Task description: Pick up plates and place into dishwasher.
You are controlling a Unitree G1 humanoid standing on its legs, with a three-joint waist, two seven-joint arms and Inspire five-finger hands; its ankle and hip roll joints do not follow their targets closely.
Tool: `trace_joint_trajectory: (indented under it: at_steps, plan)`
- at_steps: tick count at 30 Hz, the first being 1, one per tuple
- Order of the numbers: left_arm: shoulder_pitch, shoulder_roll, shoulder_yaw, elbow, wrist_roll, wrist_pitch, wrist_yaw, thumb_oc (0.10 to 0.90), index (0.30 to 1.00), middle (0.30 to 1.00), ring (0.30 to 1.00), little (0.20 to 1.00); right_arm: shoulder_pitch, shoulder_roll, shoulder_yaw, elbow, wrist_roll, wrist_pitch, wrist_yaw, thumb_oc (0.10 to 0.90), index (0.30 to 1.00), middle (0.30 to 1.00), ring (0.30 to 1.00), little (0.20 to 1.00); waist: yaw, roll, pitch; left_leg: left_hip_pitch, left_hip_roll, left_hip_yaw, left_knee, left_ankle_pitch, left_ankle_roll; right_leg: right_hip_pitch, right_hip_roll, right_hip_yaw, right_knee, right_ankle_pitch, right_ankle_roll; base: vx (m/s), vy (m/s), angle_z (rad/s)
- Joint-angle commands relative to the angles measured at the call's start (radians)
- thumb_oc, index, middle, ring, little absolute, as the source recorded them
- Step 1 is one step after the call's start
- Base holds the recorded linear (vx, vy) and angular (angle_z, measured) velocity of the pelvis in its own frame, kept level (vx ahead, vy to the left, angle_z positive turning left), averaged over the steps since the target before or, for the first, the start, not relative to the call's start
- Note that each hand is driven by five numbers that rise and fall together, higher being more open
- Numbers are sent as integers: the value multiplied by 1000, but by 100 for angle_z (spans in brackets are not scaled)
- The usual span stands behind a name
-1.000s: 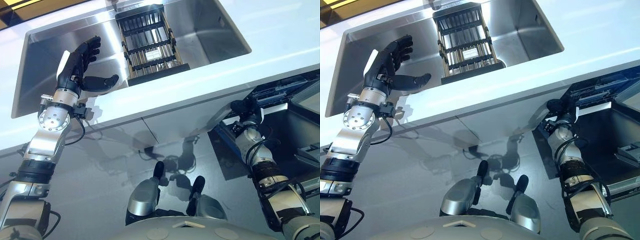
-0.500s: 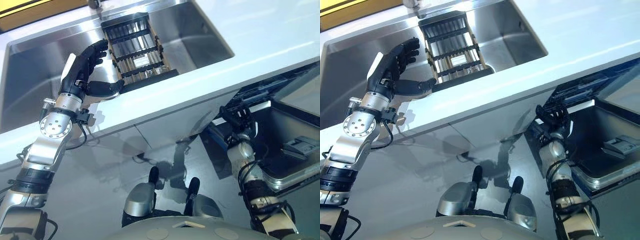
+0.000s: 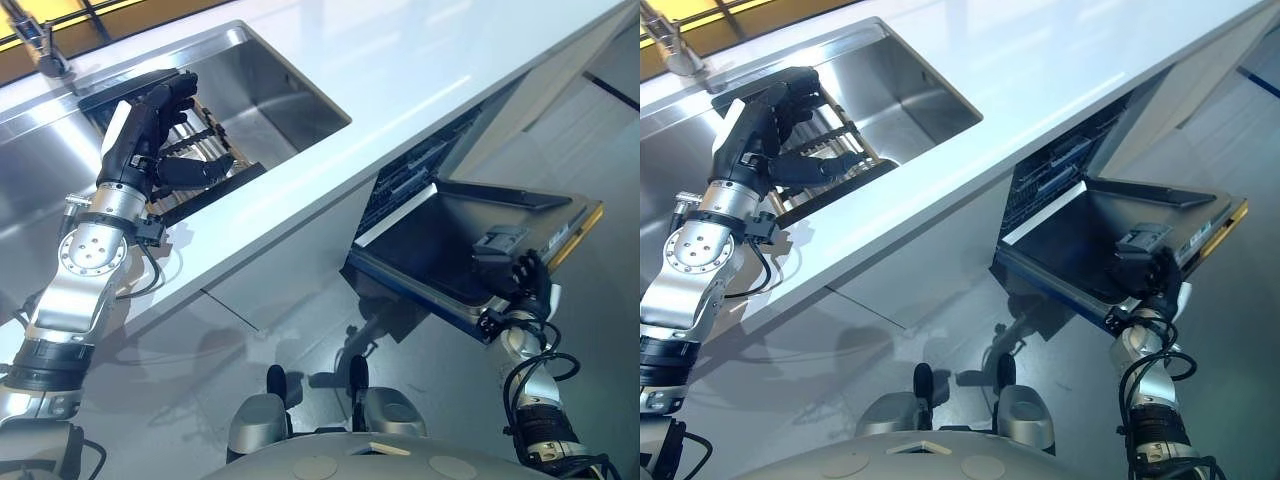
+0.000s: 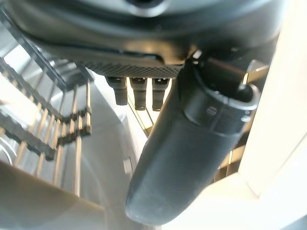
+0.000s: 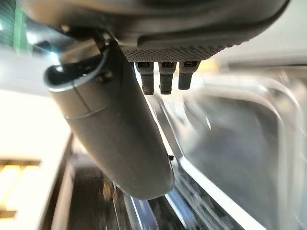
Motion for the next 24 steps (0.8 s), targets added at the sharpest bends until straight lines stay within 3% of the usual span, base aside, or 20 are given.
trace_joint_trajectory:
  at_steps: [1, 12, 18, 24]
  plan:
    - [-17, 73, 80, -10, -10, -103, 26, 800, 900, 900, 900, 900, -25, -130, -87, -6, 47, -188, -68, 800, 900, 900, 900, 900, -8, 45, -114, -86, -69, -20, 111, -155, 71, -43, 7, -49, 88, -96, 72, -34, -105, -21]
    - [-92, 101, 46, 46, -67, -127, 18, 800, 900, 900, 900, 900, -53, -115, -167, 320, 548, -260, 160, 800, 900, 900, 900, 900, 2, 52, -79, -170, -51, -31, 190, -151, 48, -76, 15, -62, 122, -114, 43, -28, -93, -6]
    - [-191, 115, 5, 71, -67, -173, 57, 800, 900, 900, 900, 900, -124, -119, -158, 364, 825, -310, 379, 800, 900, 900, 900, 900, 4, 68, 17, -306, -34, -57, 334, -164, 32, -162, 2, -76, 201, -132, 8, -165, -79, 4]
    - [-283, 114, -30, 90, -45, -217, 111, 800, 900, 900, 900, 900, -218, -137, -140, 424, 995, -341, 591, 800, 900, 900, 900, 900, -6, 99, 119, -477, -17, -69, 515, -192, 21, -315, 7, -92, 352, -169, -41, -171, -56, 5]
